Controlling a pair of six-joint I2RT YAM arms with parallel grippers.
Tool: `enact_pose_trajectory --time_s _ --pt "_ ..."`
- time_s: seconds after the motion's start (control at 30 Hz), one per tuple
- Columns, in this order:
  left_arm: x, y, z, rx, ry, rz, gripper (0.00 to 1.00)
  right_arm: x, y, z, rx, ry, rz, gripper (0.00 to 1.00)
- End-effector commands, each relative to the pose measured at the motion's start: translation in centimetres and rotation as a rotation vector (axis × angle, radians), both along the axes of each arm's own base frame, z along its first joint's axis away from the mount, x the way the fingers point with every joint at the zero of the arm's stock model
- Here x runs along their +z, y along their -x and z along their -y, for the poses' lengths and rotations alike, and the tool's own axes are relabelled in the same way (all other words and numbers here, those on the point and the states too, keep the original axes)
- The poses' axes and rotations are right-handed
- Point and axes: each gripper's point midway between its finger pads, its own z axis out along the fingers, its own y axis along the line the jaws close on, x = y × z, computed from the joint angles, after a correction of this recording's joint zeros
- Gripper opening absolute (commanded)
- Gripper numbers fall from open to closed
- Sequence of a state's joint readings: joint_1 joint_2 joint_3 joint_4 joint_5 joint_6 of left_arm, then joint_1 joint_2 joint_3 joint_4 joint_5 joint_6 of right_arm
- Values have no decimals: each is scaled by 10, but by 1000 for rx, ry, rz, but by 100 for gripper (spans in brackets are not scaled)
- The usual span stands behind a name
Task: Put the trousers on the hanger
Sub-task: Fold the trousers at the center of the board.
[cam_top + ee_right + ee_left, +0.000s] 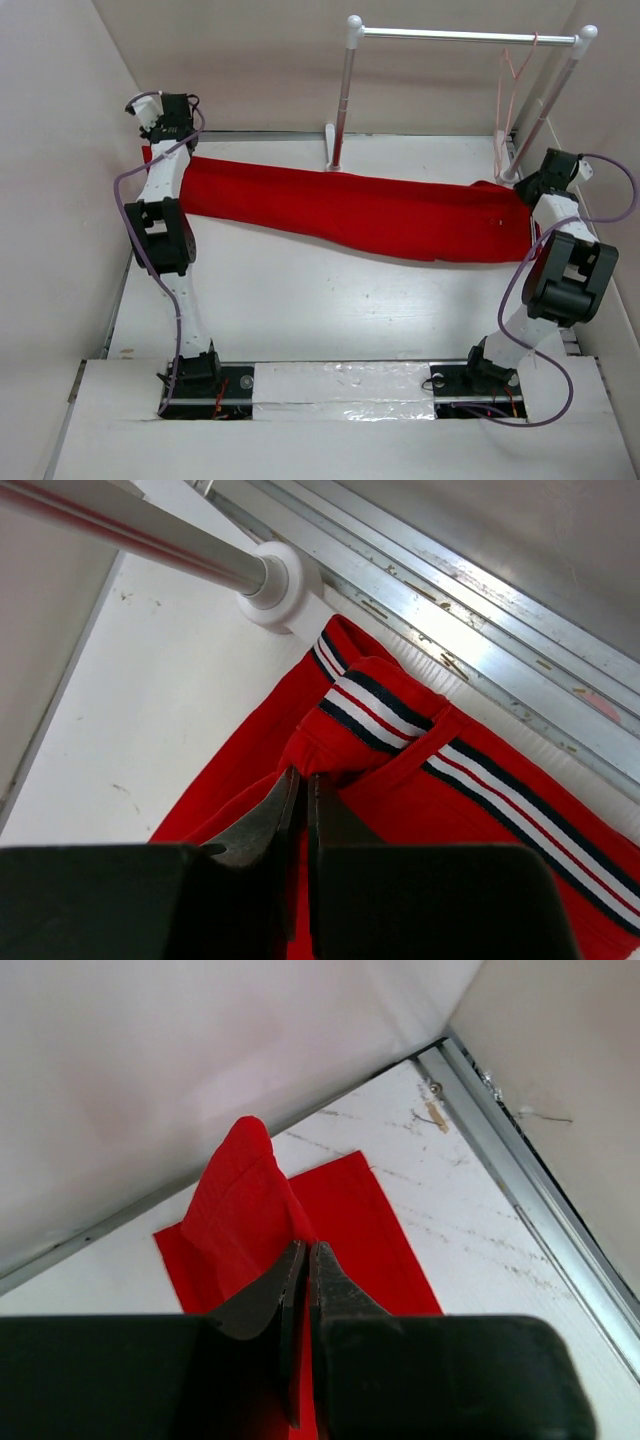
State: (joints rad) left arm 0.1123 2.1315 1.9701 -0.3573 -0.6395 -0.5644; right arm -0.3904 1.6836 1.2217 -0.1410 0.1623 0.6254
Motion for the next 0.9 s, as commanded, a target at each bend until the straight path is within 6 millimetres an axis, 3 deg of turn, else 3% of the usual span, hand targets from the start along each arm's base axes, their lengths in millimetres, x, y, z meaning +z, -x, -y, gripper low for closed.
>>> enact_pose_trajectory --time_s 0.0,0.03,0.1,0.17,0.2,0.23,0.27,0.3,0.33,0.37,0.4,0.57,0.6,0.67,0.7,0.73,0.8,0.87 --pt "32 -7 -27 78 -103 45 0 44 -27 36 -80 110 140 4" --pt "21 -12 -22 65 -102 26 0 42 -30 36 -72 106 136 7" --pt "17 -19 -21 54 -98 30 2 39 -38 35 -51 96 136 11" --pt "4 -28 -19 16 -98 8 9 38 -45 37 -44 95 138 21" --pt "3 -31 -14 6 -99 5 17 38 -48 35 -29 86 143 30" --pt "-5 -32 -14 7 -97 -8 23 38 -50 34 -18 84 146 56" --pt "-8 -35 -8 -13 -100 -17 29 40 -50 33 -14 83 148 70" --pt "-7 -36 -8 -17 -105 -15 42 41 -50 33 -13 83 150 81" --pt "-7 -35 -9 -15 -110 -19 49 42 -49 31 -9 82 154 96" --pt "-4 -37 -4 -28 -117 -20 53 44 -46 29 -11 78 160 100" --pt "0 -37 -3 -33 -118 -14 57 52 -48 28 -3 83 193 100" --pt "32 -27 1 -50 -108 45 58 74 -31 11 15 60 282 100" --pt "28 -22 3 -55 -98 34 58 80 -21 4 25 57 304 100" --pt "43 -16 8 -74 -81 69 59 86 -11 -6 49 54 339 95" --pt "39 -14 13 -97 -64 63 64 93 -7 -12 70 60 374 93" --pt "44 -10 9 -98 -54 67 66 91 6 -21 85 52 387 88" --pt "44 -6 5 -112 -40 49 67 96 11 -47 166 49 432 75" --pt "36 -7 1 -129 -26 7 68 92 25 -72 225 23 458 43"
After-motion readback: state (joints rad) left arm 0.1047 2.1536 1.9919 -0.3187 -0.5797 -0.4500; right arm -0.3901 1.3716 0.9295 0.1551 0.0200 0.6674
